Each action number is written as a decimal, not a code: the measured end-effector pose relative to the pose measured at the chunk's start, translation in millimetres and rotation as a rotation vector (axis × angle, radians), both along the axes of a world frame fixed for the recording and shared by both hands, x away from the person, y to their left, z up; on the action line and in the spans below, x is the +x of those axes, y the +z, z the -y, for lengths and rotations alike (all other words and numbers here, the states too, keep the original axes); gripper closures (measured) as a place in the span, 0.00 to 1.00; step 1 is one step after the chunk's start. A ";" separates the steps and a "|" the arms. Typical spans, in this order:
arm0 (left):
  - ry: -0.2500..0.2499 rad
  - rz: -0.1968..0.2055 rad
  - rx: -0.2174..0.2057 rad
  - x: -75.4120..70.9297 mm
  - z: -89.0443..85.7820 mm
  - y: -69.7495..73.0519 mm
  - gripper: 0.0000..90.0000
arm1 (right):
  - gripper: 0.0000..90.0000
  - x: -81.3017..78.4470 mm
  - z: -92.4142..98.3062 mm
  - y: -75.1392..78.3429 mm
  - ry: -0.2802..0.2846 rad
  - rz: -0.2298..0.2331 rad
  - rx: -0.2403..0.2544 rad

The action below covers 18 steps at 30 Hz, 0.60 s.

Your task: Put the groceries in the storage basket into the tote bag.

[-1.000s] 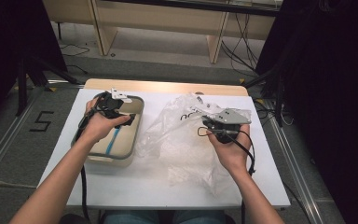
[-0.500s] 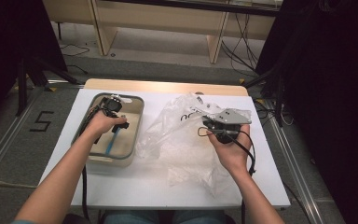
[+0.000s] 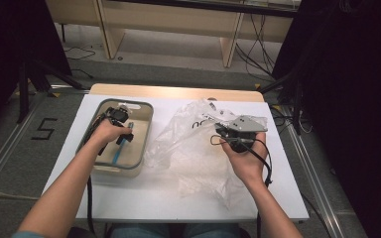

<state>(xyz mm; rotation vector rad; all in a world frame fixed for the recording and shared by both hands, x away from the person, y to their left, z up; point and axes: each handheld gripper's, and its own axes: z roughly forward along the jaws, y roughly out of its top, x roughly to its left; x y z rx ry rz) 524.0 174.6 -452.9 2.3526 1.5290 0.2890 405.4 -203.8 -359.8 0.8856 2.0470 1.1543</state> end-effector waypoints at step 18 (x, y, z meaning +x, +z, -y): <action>0.039 -0.086 0.034 0.2 2.8 -2.8 0.67 | 1.00 -0.4 -0.6 -0.1 0.006 -0.002 0.001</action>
